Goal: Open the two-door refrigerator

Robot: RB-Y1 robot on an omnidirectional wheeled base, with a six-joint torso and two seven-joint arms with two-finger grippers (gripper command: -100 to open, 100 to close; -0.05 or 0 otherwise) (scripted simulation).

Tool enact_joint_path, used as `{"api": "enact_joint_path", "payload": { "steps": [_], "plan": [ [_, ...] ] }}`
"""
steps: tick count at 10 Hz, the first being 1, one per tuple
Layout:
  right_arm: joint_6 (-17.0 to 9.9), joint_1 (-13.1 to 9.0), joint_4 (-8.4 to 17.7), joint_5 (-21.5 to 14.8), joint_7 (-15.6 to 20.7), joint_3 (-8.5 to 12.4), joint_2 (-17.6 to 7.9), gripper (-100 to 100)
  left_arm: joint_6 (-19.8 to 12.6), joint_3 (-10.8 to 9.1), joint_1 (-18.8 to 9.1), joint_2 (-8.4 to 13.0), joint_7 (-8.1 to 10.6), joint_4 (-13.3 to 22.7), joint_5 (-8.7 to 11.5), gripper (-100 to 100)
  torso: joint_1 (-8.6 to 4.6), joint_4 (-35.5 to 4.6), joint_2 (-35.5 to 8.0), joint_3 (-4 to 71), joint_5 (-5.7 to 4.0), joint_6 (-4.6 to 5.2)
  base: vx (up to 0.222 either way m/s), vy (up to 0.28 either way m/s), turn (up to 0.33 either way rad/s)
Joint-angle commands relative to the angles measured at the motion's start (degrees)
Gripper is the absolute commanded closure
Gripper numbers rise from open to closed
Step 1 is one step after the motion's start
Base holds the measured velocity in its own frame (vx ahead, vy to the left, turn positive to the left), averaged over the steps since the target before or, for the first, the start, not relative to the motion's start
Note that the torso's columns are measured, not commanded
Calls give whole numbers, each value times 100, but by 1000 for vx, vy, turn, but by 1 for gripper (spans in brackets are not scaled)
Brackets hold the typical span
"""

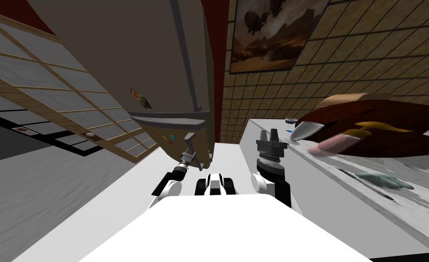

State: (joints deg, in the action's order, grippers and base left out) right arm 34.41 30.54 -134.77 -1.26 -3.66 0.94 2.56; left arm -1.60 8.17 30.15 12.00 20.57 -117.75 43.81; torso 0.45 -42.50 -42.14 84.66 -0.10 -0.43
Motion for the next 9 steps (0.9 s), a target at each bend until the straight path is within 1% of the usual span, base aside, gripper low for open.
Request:
{"api": "enact_joint_path", "payload": {
  "steps": [1,2,3,4,5,6,7,8,9],
  "plan": [
    [0,-1,0,0,0,0,-1,0,101,126,-18,198,-31,-101,76,100,29,2,2,3,5,3,-252,292,-167],
    [0,-1,0,0,0,1,-1,0,101,126,-18,198,-31,-101,76,100,32,0,2,2,10,7,-255,215,-82],
    [0,0,0,0,0,0,0,0,117,231,-8,284,-46,-136,110,100,5,3,3,3,3,3,-286,227,-100],
    [0,-1,0,0,0,0,0,0,134,336,1,370,-61,-171,144,100,6,2,-5,-2,3,8,-270,279,-180],
    [0,0,0,0,0,1,-1,0,134,336,1,370,-61,-171,144,100,15,-7,-5,0,4,14,-287,219,-67],
    [0,0,0,0,0,0,0,0,150,441,10,456,-77,-206,177,100,-8,-7,-13,-4,-1,9,-312,193,-79],
    [0,0,0,0,0,0,0,0,39,433,62,372,-79,-190,143,100,-27,-8,-24,-11,-4,22,-142,98,-21],
    [0,2,0,0,0,0,0,0,42,541,38,453,-80,-192,167,100,-85,8,16,7,-12,38,-115,166,-84],
    [1,2,-1,0,0,0,0,0,42,541,38,453,-80,-192,167,100,-67,20,11,10,-7,49,-124,226,-120]
  ]
}}
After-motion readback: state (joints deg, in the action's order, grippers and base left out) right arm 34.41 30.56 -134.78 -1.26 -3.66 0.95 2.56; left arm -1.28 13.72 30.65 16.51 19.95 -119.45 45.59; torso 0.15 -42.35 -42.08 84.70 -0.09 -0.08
